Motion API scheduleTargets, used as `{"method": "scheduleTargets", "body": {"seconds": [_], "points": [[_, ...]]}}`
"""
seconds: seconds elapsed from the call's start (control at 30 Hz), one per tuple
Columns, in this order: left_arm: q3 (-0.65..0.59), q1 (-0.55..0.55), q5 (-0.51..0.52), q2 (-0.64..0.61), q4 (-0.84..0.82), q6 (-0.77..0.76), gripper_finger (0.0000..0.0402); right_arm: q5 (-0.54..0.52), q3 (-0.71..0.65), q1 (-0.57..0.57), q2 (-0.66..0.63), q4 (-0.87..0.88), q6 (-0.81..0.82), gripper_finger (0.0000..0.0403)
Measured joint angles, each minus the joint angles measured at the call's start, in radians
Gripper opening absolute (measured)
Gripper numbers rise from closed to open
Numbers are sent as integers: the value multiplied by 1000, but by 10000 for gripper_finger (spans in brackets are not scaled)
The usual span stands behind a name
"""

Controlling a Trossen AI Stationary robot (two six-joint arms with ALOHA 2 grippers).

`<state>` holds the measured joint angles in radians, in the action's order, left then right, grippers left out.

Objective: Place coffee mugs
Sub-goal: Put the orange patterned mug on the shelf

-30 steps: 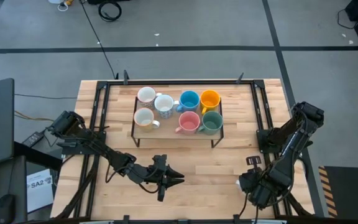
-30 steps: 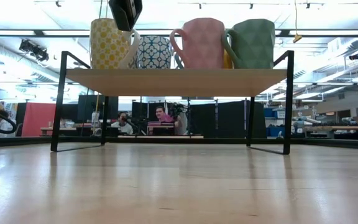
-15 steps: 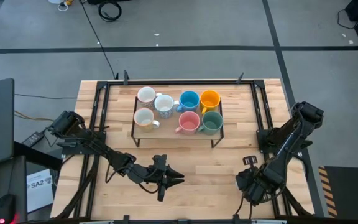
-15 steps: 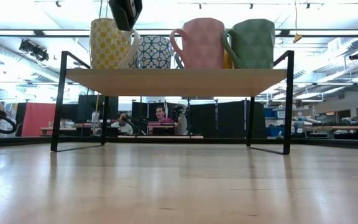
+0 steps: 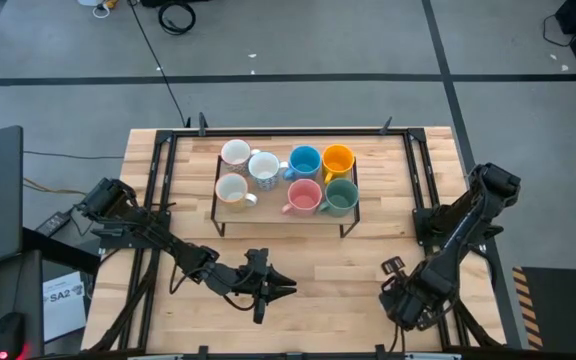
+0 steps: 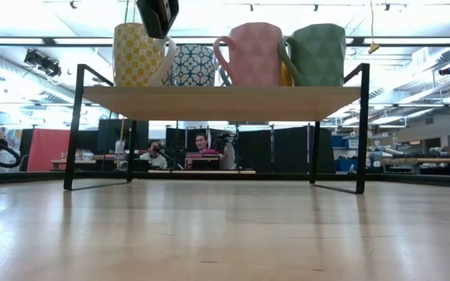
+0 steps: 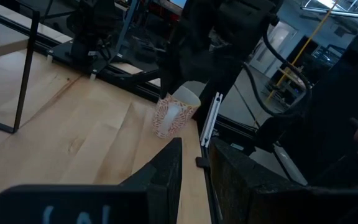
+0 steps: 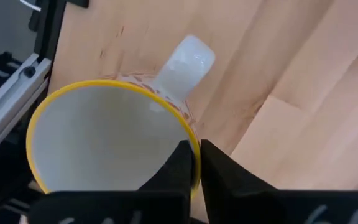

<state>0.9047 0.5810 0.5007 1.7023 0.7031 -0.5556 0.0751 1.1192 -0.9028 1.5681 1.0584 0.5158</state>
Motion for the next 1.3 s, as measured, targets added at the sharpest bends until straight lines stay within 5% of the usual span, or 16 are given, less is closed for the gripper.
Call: {"method": "scheduleTargets", "body": {"seconds": [0.2,0.8,1.3], "points": [[0,0,0,0,0,0,87,2,0,59,0,-43,-220,28],[0,-2,0,0,0,0,87,-86,60,347,0,-225,-1403,29],[0,-2,72,0,0,29,101,-19,60,454,0,-195,-1531,28]]}}
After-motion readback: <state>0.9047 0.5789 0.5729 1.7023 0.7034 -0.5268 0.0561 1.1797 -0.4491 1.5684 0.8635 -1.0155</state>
